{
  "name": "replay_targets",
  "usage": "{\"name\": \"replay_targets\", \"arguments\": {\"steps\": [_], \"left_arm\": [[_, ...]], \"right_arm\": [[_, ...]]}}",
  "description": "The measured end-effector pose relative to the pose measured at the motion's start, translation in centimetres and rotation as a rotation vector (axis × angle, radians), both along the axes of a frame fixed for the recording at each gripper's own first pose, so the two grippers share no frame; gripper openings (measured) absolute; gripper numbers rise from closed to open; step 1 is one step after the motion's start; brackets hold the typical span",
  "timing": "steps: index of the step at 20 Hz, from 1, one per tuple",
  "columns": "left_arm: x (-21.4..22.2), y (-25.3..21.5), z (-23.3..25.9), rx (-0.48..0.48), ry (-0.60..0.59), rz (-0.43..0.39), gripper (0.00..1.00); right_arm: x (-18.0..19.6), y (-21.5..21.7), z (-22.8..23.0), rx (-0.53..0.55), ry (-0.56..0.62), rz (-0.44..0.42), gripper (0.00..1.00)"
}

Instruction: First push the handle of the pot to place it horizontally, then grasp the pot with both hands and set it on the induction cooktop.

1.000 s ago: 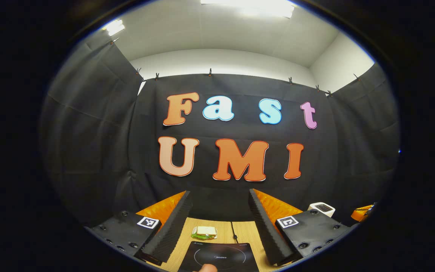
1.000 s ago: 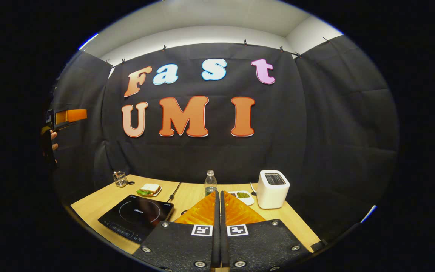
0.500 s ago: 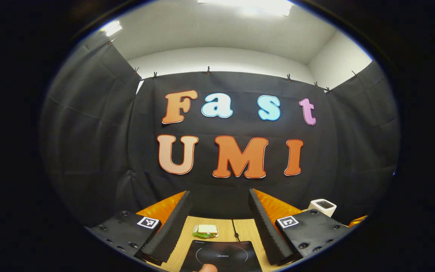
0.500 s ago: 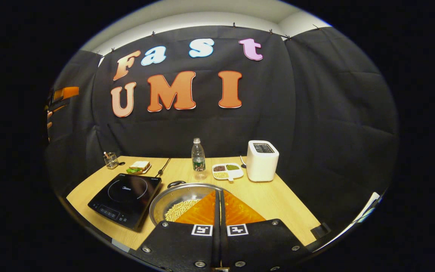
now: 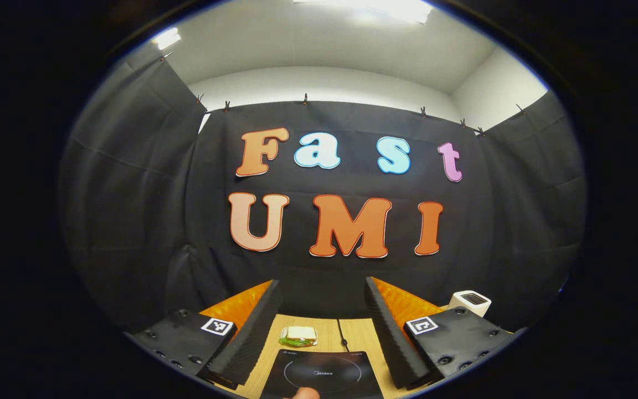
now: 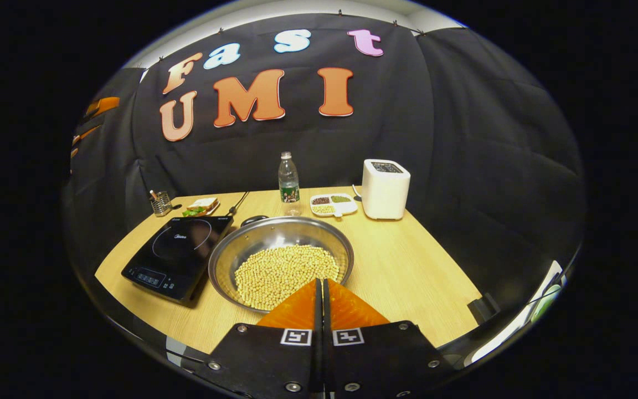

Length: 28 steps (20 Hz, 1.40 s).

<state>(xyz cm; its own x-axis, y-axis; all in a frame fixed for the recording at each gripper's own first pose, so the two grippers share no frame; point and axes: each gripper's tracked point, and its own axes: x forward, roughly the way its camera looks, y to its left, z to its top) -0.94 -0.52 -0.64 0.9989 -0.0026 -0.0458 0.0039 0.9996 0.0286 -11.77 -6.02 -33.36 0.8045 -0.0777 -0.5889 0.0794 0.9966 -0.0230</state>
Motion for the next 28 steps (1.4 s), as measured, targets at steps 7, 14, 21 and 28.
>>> {"name": "replay_targets", "arguments": {"steps": [7, 14, 21, 28], "left_arm": [[-0.4, 0.6, -0.1, -0.001, -0.008, 0.013, 0.98], [-0.5, 0.2, -0.2, 0.014, -0.011, 0.008, 0.97], [-0.3, -0.1, -0.6, 0.009, -0.002, -0.003, 0.97], [-0.6, 1.2, -0.8, 0.026, 0.006, 0.029, 0.98]], "right_arm": [[-1.9, 0.0, -3.0, 0.038, 0.066, -0.014, 0.00], [-2.7, 1.9, -5.3, 0.068, 0.116, 0.027, 0.00], [-1.7, 3.5, -7.7, 0.101, 0.172, 0.065, 0.00], [-1.0, 3.7, -9.3, 0.141, 0.201, 0.053, 0.00]]}}
